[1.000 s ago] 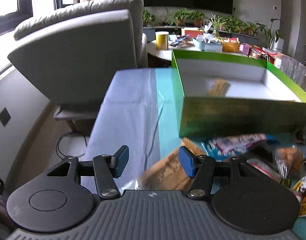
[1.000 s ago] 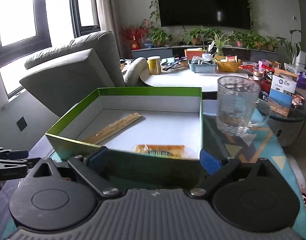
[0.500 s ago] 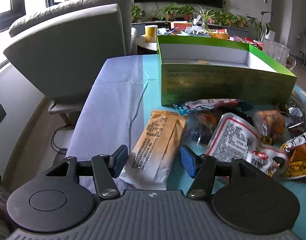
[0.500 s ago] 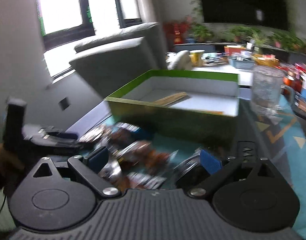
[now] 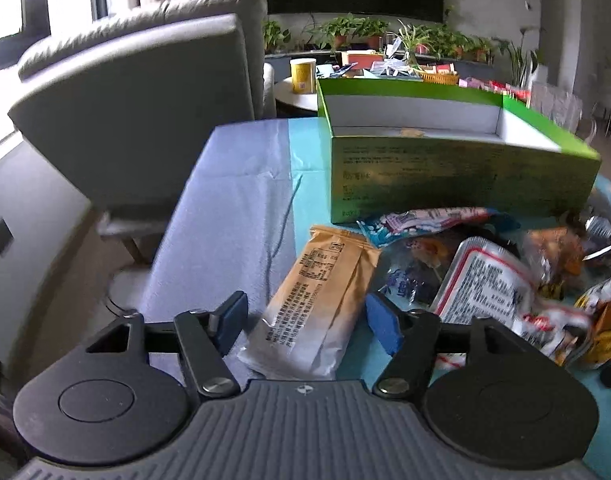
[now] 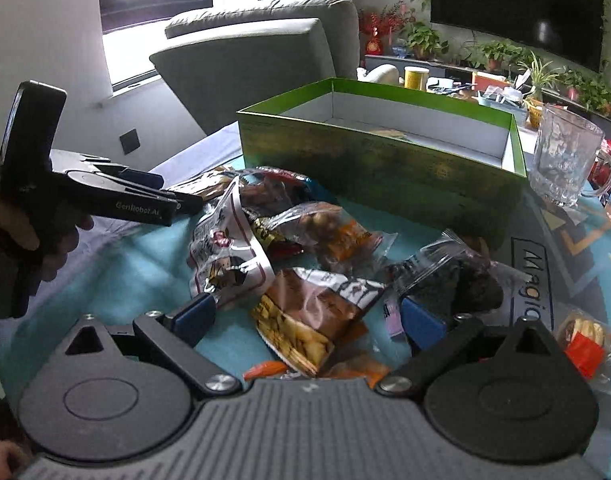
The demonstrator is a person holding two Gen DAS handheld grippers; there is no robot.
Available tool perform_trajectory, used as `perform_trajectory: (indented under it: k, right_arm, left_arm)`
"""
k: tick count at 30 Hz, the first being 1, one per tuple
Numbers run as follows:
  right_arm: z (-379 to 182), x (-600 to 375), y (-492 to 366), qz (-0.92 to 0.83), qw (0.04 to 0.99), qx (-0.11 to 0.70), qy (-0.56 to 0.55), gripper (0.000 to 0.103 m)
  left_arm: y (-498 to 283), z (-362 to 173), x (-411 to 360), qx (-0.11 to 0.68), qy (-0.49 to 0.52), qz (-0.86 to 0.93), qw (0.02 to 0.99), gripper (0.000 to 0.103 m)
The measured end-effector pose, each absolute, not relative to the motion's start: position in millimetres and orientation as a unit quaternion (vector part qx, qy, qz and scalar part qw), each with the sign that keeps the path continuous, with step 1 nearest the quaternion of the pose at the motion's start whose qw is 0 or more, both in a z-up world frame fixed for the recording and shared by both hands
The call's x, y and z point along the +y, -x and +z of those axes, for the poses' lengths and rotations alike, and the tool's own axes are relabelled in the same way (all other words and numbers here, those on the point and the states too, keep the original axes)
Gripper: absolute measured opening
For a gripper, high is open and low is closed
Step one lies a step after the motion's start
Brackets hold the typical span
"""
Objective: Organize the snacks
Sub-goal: 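Grasp the brown snack bar with the left tool while the right grasps a chip bag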
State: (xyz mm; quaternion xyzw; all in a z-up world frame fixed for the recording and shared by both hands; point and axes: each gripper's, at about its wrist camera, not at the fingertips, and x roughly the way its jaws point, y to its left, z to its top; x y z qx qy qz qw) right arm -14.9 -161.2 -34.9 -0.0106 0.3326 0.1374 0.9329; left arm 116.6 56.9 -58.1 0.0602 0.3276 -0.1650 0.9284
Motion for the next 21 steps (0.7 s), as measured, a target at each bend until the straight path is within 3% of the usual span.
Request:
perform_trajectory:
  k: [6, 17, 20, 21]
  right_arm:
    - [-36.5, -153.3, 13.0, 0.121, 0.936, 0.329, 0.033, 0.063]
    - [-29.8, -168.1, 19.0, 0.119, 0.937, 0.330, 0.003, 0.058]
    - [-29.3, -168.0, 17.9, 0.120, 0.934, 0.335, -0.004, 0.059]
    - [-29.3, -167.1, 17.6, 0.119, 0.934, 0.336, -0.005, 0.064]
  left_arm:
    - [-110.4, -56.0, 53.0, 0.324, -0.067, -0.167, 0.929, 0.043]
    - [-98.1, -41.1, 56.8, 0.303, -0.047, -0.162, 0.938, 0.043]
    - [-92.5, -33.5, 55.9, 0.289, -0.050, -0.161, 0.942, 0.043]
    - [-91.3, -31.0, 55.8, 0.286, -0.051, -0.160, 0.944, 0.043]
